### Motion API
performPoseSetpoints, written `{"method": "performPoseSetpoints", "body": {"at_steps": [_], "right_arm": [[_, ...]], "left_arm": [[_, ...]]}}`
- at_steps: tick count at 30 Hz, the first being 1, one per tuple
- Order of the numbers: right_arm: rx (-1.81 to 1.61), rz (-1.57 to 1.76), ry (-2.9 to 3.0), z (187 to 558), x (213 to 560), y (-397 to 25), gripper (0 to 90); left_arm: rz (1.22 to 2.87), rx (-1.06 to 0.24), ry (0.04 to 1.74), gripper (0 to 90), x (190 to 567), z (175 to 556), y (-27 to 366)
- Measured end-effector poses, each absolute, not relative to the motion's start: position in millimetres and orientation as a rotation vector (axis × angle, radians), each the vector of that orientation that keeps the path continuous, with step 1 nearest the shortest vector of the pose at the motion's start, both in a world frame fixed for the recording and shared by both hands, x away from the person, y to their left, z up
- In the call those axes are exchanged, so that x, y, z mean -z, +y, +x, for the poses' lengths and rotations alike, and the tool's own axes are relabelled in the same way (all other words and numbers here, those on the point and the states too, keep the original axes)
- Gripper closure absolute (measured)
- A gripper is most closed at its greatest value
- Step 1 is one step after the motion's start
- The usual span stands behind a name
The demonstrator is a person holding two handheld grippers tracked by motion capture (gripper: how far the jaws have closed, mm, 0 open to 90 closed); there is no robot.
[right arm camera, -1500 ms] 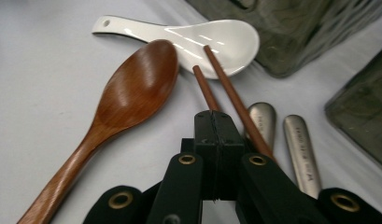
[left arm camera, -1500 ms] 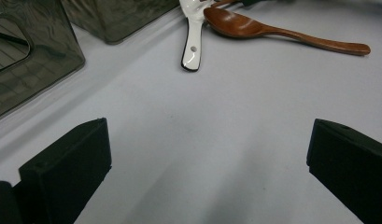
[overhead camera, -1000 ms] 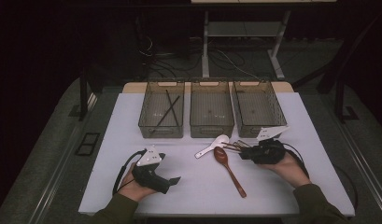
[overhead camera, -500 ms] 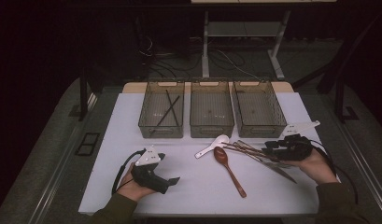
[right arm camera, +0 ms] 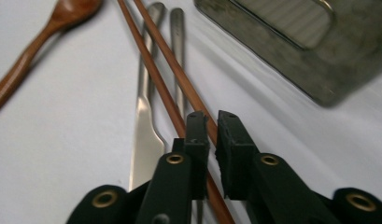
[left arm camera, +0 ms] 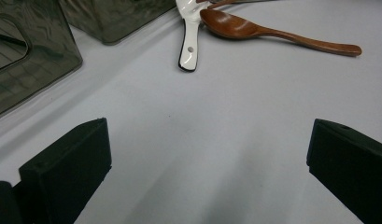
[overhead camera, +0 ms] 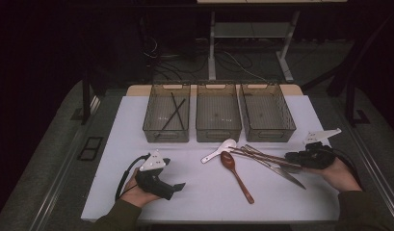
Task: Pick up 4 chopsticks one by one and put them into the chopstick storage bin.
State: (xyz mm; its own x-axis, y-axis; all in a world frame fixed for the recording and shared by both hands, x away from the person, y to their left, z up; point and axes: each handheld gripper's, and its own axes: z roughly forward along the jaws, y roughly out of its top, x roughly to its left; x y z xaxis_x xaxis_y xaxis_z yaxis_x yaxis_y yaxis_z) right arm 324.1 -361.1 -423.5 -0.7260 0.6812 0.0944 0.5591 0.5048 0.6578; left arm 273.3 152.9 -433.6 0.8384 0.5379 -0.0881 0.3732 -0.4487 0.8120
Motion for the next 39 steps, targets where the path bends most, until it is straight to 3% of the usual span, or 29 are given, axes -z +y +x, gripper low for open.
{"method": "performPoseSetpoints", "body": {"at_steps": [3,39], "right_arm": [[-0.991,1.078,2.557,324,425,-368,89.5],[-0.849,1.032,2.668,319,438,-366,89.9]], "left_arm": [[2.094,-0.228,0.662,0.0,433,273,153],[2.098,-0.223,0.658,0.0,433,272,152]]}}
